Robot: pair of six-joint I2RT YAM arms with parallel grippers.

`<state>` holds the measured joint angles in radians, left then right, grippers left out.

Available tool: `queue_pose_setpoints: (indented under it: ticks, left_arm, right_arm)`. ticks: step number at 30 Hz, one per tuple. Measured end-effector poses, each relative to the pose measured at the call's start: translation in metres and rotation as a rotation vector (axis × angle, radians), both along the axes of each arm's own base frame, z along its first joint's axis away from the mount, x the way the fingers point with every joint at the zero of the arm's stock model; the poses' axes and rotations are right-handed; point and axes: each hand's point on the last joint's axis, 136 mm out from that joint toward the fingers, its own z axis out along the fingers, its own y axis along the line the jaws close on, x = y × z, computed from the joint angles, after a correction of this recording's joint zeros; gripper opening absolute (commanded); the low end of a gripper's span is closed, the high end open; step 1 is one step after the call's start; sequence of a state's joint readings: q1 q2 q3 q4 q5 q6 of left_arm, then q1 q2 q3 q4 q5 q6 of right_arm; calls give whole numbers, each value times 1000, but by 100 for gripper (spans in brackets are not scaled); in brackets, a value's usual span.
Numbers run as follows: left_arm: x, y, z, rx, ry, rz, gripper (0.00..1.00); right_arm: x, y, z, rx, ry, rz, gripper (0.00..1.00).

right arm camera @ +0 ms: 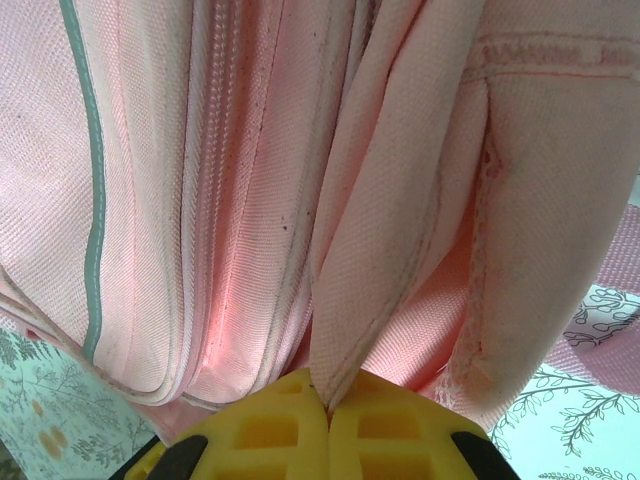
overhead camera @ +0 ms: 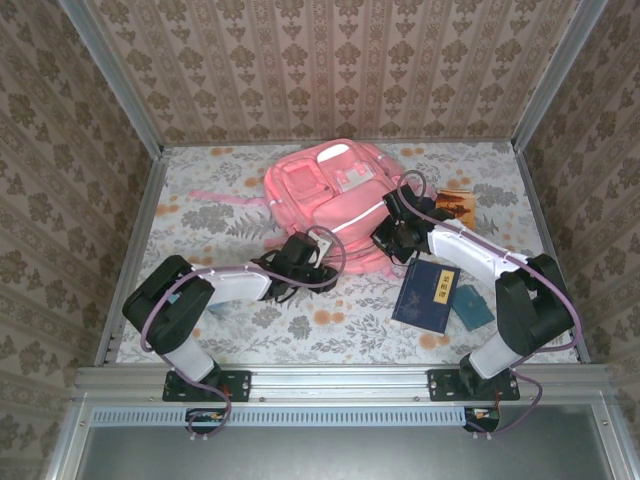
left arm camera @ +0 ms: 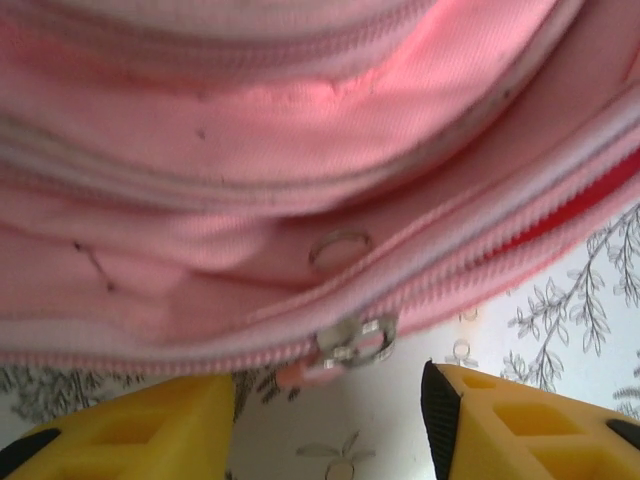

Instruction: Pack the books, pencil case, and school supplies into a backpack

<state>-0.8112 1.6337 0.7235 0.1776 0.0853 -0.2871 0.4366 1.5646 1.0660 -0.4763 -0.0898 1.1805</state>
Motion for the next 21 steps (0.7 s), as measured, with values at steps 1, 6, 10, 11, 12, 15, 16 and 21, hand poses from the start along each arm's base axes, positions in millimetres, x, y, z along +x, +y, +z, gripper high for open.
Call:
queue_pose_setpoints:
  ticks: [1,6,10,11,12,15,16,21]
  left_arm:
    - [4,-1,2,1,-19,4,48]
    - [12,-1,5,8,-67,10,35]
    - [15,0,5,19,-86,19,19]
    - [16,1,5,21,-89,20,16]
    - [16,1,5,22,-90,21,14]
    - [17,2,5,30,-98,24,7]
    - [17,3,5,31,-99,26,5]
    - [14,12,6,33,-104,44,0]
  right_arm:
    - [0,0,1,1,-3,0,0]
    - [0,0,2,3,-6,0,0]
    - [0,0,3,4,-8,0,0]
    - [0,0,3,4,-8,0,0]
    - [0,0,3,4,-8,0,0]
    - [0,0,4,4,-9,1,0]
    - [0,0,4,4,-9,1,0]
    - [-1,1,5,5,-12,3,0]
